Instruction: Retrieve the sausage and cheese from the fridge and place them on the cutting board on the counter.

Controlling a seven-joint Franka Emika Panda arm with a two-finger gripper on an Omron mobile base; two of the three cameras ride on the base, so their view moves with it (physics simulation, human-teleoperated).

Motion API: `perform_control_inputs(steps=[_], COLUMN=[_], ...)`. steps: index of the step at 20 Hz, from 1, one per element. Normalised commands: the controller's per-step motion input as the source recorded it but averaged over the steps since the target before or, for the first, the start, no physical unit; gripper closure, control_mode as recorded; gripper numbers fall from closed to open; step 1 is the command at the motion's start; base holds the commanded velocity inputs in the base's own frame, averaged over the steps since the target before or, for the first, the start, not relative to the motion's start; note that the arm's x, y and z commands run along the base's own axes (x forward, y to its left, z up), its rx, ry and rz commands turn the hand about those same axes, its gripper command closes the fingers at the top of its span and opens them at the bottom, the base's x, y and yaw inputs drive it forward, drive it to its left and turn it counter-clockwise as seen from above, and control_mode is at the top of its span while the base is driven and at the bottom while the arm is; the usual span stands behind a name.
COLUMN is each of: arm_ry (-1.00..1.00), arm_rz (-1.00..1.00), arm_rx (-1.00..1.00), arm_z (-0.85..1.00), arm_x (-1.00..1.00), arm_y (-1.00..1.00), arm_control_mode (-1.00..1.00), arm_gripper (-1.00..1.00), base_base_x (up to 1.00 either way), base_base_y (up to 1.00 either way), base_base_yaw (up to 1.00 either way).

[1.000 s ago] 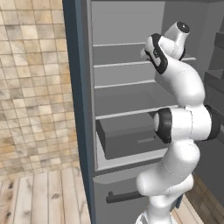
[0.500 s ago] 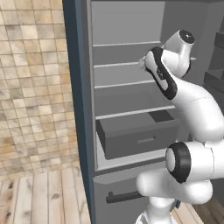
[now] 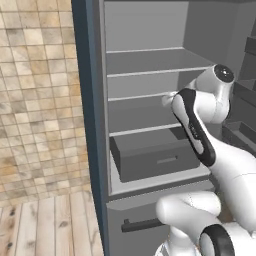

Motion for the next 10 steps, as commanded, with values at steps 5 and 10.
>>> perform_control_inputs(steps=[5, 10], arm_ry=[0.09, 0.15], arm_rz=[0.00, 0.00], arm_rx=[0.01, 0.01], arm_z=[-0.76, -0.29], arm_x=[-0.97, -0.20], arm_y=[0.11, 0.11], arm_control_mode=[-1.00, -1.00], arm_gripper=[1.00, 1.00], base_base_x=[0.00, 0.00], base_base_y=[0.00, 0.00], base_base_yaw=[0.00, 0.00])
